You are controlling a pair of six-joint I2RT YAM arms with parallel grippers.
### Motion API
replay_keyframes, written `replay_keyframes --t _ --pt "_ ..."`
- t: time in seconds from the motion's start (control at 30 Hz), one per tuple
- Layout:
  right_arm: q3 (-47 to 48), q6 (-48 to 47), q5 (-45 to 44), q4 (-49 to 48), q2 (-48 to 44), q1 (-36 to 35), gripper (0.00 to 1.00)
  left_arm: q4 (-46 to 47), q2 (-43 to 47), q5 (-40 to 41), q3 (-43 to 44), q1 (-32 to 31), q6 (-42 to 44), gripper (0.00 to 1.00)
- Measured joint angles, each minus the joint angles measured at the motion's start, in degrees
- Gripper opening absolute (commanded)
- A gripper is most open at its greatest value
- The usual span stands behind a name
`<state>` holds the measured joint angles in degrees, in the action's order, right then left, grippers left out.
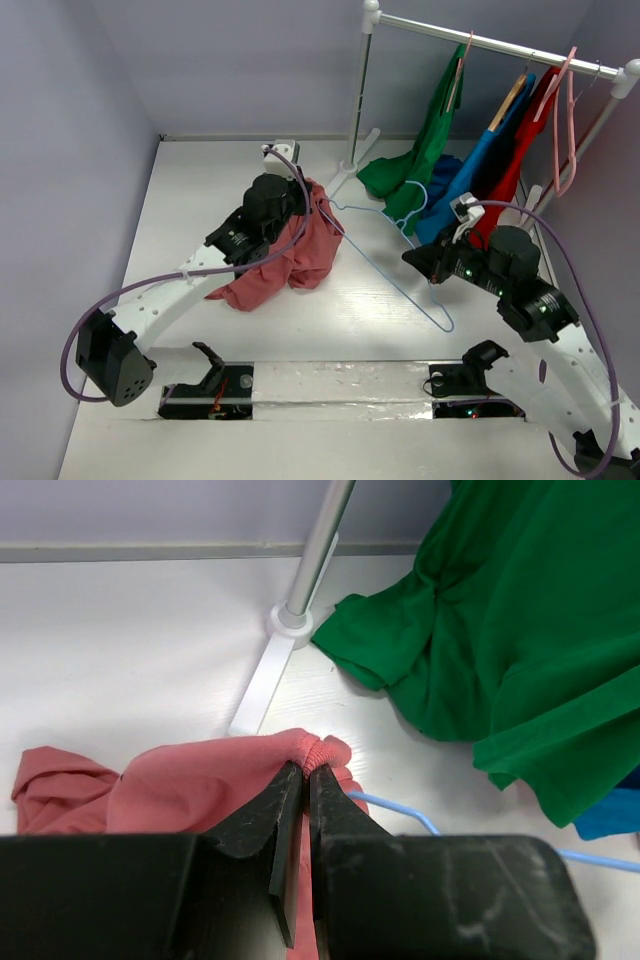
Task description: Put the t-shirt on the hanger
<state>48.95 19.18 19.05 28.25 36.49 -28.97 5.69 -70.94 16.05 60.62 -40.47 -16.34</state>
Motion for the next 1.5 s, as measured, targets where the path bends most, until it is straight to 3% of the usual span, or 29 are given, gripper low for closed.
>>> replay_keyframes --t 0.3,0.53,0.73,1.0,1.2,1.3,1.5 --pt "1.1 -0.6 0.3 -2.1 3.3 -1.2 0.00 -2.8 -0.2 1.2 1.0 -1.8 2.0 0.00" --pt "1.1 -0.5 -0.9 -5.6 7.9 -11.7 0.00 -4.2 -2.3 -0.7 5.7 -2.8 2.6 0.00" --pt "-0.1 -0.1 -4.8 -10.9 9.3 -13.7 0.00 -6.9 -3.1 -1.0 9.2 -6.7 2.9 0.00" --pt "-4.8 1.9 -11.0 -27.1 12.4 -13.8 0.00 -13.5 0.3 0.5 10.8 -12.6 3.0 0.00" --pt "-9.8 4.4 -11.3 -45.6 14.3 -13.9 0.00 -18.3 2.1 1.5 18.9 -15.0 3.4 0.00" --pt "-9.8 4.6 -11.2 -49.9 16.6 -14.0 0.00 -20.8 2.5 1.7 23.2 -17.2 3.9 0.00" --pt "-10.3 3.5 -10.9 -50.2 2.2 -14.2 0.00 -27.3 0.0 0.6 36.0 -18.2 4.5 0.00"
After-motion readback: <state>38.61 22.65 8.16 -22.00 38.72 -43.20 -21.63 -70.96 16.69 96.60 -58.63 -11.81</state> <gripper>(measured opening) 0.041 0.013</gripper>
